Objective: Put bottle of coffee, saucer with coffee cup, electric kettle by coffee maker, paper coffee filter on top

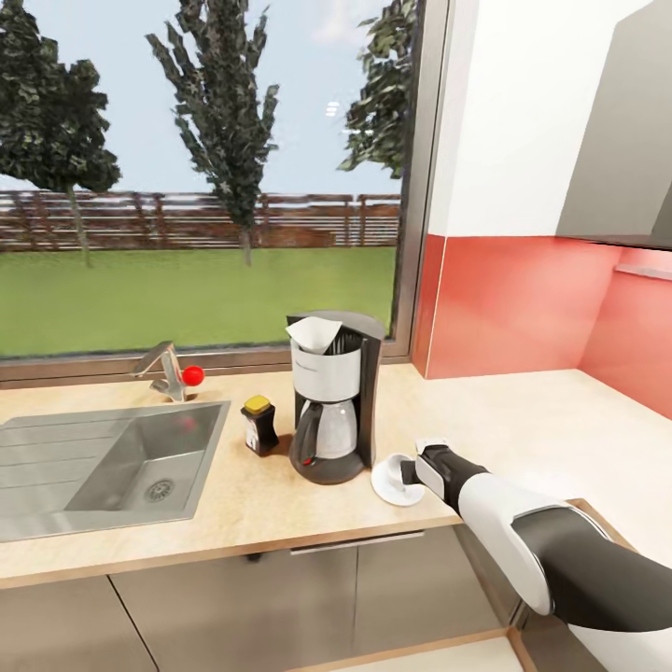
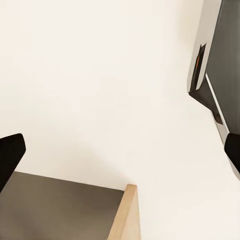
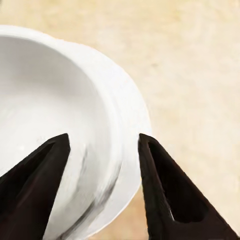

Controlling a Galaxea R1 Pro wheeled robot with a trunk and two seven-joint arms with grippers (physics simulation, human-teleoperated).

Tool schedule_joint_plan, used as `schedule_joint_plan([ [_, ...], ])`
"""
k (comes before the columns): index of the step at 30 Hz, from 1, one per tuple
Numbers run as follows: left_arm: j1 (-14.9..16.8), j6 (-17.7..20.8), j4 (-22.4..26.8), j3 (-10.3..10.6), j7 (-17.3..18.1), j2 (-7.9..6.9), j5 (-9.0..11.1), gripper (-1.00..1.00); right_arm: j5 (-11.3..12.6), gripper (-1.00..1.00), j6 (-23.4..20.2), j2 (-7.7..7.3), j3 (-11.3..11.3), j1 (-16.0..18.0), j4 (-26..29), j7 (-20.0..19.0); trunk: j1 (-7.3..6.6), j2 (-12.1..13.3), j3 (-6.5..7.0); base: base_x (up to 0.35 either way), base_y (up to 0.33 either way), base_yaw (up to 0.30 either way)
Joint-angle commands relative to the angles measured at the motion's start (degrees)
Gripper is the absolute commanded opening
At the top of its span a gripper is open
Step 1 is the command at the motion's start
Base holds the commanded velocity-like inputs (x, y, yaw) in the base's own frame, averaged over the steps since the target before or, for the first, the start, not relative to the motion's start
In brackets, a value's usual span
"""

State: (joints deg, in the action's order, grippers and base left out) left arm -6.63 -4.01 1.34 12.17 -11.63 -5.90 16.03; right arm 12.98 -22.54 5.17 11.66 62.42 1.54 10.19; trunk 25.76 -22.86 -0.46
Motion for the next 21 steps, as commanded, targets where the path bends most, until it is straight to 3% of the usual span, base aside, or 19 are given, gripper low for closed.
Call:
schedule_joint_plan([
  [1,-0.1,0.0,0.1,0.5,-0.2,0.0,0.5,1.0,0.6,1.0,-0.3,0.03,0.5,0.0,0.1,0.3,0.03,-0.1,-0.05,0.0,0.006,0.0],
  [15,-0.1,0.0,0.1,0.5,-0.2,-0.08,0.5,1.0,0.8,1.0,-0.3,-0.03,0.3,0.0,0.7,0.3,0.03,-0.1,-0.05,0.0,0.0,0.0],
  [21,-0.1,0.0,0.1,0.4,-0.2,-0.12,0.6,1.0,0.6,1.0,-2.0,-0.37,-0.1,0.0,14.3,0.7,0.03,-0.1,-0.05,0.0,0.0,0.0],
])
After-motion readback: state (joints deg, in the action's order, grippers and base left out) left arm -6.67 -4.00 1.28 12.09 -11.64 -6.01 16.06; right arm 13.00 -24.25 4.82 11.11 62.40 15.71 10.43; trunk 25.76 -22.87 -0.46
